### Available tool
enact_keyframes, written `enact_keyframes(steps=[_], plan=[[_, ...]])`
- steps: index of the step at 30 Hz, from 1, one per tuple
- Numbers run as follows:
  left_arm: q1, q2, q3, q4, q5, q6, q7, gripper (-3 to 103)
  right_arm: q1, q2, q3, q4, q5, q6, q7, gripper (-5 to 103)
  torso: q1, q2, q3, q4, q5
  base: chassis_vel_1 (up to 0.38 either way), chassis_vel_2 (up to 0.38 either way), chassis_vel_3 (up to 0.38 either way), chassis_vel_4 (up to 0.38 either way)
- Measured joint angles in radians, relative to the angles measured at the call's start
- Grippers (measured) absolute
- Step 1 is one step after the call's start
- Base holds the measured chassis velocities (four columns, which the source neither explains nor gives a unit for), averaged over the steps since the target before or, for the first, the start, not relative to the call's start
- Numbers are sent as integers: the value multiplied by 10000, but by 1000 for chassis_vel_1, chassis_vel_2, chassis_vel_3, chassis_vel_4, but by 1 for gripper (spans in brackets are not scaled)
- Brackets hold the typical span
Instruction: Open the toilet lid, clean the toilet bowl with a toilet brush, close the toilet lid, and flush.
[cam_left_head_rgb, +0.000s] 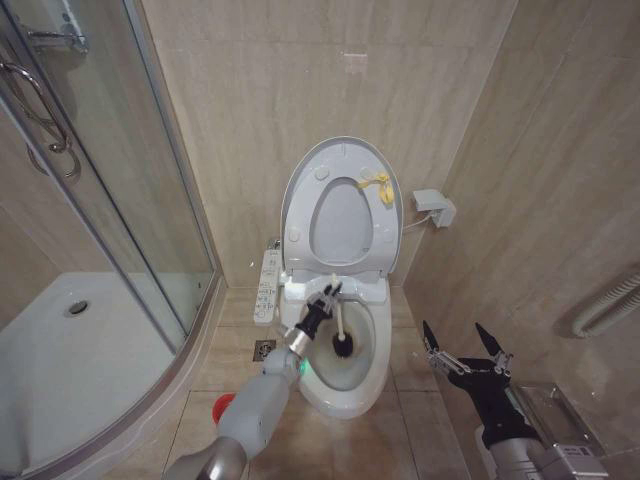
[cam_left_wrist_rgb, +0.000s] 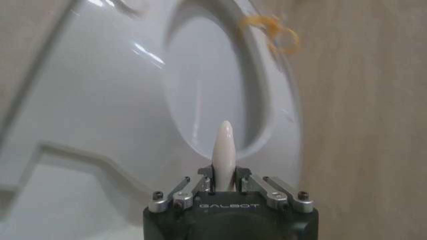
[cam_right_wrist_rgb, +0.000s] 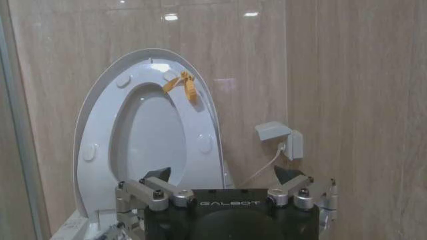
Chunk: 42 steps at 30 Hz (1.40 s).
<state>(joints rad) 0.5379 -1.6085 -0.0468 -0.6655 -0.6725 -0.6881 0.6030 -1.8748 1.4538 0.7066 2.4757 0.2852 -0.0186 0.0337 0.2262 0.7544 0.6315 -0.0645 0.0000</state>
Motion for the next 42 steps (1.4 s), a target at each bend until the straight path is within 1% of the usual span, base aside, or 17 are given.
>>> enact_keyframes(steps=[6,11,13,14,16,19,21,23,24,27,28,31,34,36,39,40,42], plan=[[-22,-1,-32,357,-304,-94,-11,20,0,0,0,0,0,0,0,100,0,0,0,4,0,0,0,0,0],[467,0,271,-5,-697,414,230,20,0,0,0,0,0,0,0,100,0,0,0,7,1,0,0,0,0],[648,4,559,-391,-1213,734,184,20,0,0,0,0,0,0,0,100,-1,0,0,7,0,0,0,0,0],[648,4,559,-391,-1213,734,184,20,0,0,0,0,0,0,0,100,-1,0,0,7,0,0,0,0,0],[719,6,693,-720,-1929,1026,137,20,0,0,0,0,0,0,0,100,0,0,0,5,2,0,0,0,0],[729,4,809,-981,-2430,1227,140,20,0,0,0,0,0,0,0,100,0,0,0,4,0,0,0,0,0],[708,1,844,-1005,-2445,1252,173,20,0,0,0,0,0,0,0,100,-1,1,-1,3,0,0,0,0,0],[598,-4,794,-734,-1934,1092,401,20,0,0,0,0,0,0,-1,100,-1,1,0,0,-3,0,0,0,0],[598,-4,794,-734,-1934,1092,401,20,0,0,0,0,0,0,-1,100,-1,1,0,0,-3,0,0,0,0],[391,-3,412,131,-168,328,885,20,0,0,0,0,0,0,1,100,-1,1,-1,3,-3,0,0,0,0],[391,-3,412,131,-168,328,885,20,0,0,0,0,0,0,1,100,-1,1,-1,3,-3,0,0,0,0],[241,-1,4,641,1299,-262,978,20,0,0,0,0,0,0,1,100,-1,1,-1,5,-3,0,0,0,0],[123,2,-82,822,1584,-473,766,20,0,0,0,0,0,0,0,100,-1,0,0,5,0,0,0,0,0],[89,3,-42,854,1324,-495,588,20,0,0,0,0,0,0,0,100,0,0,1,4,-1,0,0,0,0],[-6,3,33,866,-153,-481,27,20,0,0,0,0,0,0,0,100,0,0,1,3,-1,0,0,0,0],[-6,3,33,866,-153,-481,27,20,0,0,0,0,0,0,0,100,0,0,1,3,-1,0,0,0,0],[-28,6,78,781,-969,-375,-166,20,0,0,0,0,0,0,0,100,0,0,1,5,0,0,0,0,0]])
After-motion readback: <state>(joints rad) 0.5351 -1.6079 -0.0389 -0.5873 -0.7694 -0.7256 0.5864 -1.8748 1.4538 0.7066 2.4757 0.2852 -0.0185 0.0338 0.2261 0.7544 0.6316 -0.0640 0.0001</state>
